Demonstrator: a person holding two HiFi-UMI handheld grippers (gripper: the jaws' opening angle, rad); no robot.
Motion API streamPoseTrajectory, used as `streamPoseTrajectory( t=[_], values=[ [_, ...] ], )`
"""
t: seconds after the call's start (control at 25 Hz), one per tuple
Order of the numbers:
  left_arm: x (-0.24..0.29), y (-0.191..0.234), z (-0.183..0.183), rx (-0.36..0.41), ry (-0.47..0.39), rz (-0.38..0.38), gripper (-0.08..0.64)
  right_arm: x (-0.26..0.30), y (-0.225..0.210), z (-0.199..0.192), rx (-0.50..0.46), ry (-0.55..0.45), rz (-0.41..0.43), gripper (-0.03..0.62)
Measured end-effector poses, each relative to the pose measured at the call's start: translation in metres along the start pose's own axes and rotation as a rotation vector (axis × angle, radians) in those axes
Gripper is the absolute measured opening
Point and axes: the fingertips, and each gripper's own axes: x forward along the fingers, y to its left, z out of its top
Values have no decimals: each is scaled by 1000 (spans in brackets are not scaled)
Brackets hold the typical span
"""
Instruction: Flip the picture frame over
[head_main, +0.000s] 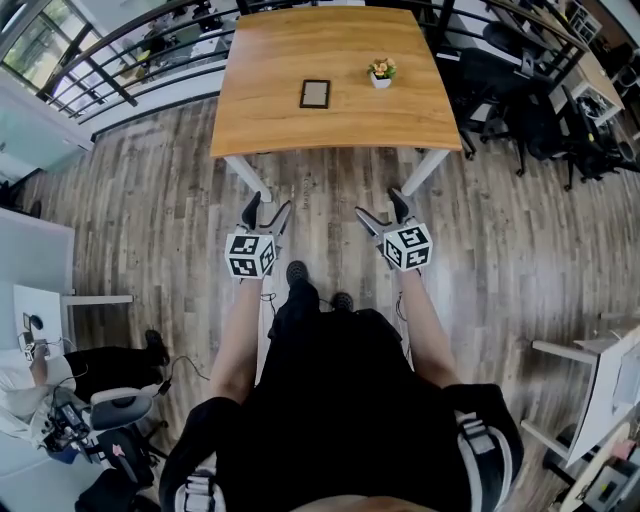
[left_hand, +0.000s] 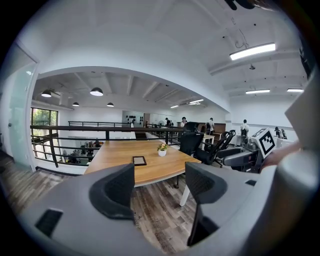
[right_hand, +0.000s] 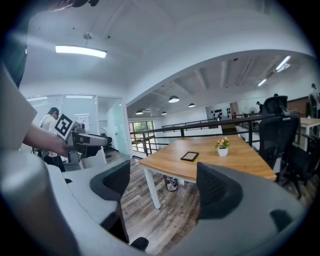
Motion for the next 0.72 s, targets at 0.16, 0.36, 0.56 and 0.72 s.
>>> streamPoseTrajectory(
  t=[0.16, 0.36, 0.56, 0.72],
  values=[
    [5, 3, 2, 28, 5, 3, 321, 8, 1, 9, -4, -10, 0, 403],
    [18, 14, 8, 46, 6, -7, 319, 22, 0, 13, -1, -8, -2, 399],
    [36, 28, 10, 32, 21, -28, 319, 37, -8, 13, 16, 8, -21, 399],
    [50, 43, 8, 16, 30, -44, 319, 53, -11, 16, 28, 13, -40, 397]
  ],
)
